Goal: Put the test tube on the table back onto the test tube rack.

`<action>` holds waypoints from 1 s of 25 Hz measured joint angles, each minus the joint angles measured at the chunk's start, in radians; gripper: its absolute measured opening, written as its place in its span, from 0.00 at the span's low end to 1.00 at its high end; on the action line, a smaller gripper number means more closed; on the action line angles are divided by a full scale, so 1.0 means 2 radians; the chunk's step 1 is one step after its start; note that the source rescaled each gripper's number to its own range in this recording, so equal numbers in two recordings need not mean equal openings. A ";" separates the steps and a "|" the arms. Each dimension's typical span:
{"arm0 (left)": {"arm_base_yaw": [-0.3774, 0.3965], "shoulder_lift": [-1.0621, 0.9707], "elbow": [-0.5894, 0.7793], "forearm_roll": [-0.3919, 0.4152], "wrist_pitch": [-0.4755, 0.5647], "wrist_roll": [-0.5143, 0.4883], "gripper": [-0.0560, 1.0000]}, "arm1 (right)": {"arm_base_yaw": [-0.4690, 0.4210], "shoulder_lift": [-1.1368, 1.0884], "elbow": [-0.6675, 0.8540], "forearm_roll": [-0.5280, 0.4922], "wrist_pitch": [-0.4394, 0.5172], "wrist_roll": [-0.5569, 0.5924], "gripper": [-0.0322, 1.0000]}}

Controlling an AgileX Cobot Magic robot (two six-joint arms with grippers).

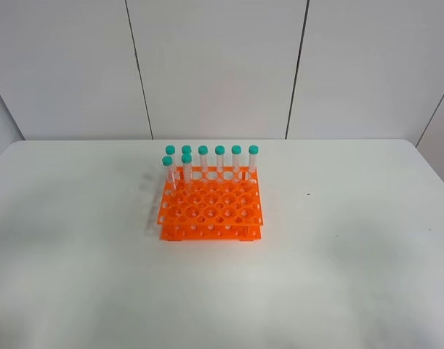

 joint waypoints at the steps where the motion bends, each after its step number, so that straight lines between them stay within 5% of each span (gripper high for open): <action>1: 0.000 -0.017 0.004 -0.007 -0.001 0.002 1.00 | 0.000 0.000 0.000 0.000 0.000 0.000 1.00; 25: 0.000 -0.175 0.010 -0.031 0.014 0.006 1.00 | 0.000 0.000 0.000 0.000 0.000 0.000 1.00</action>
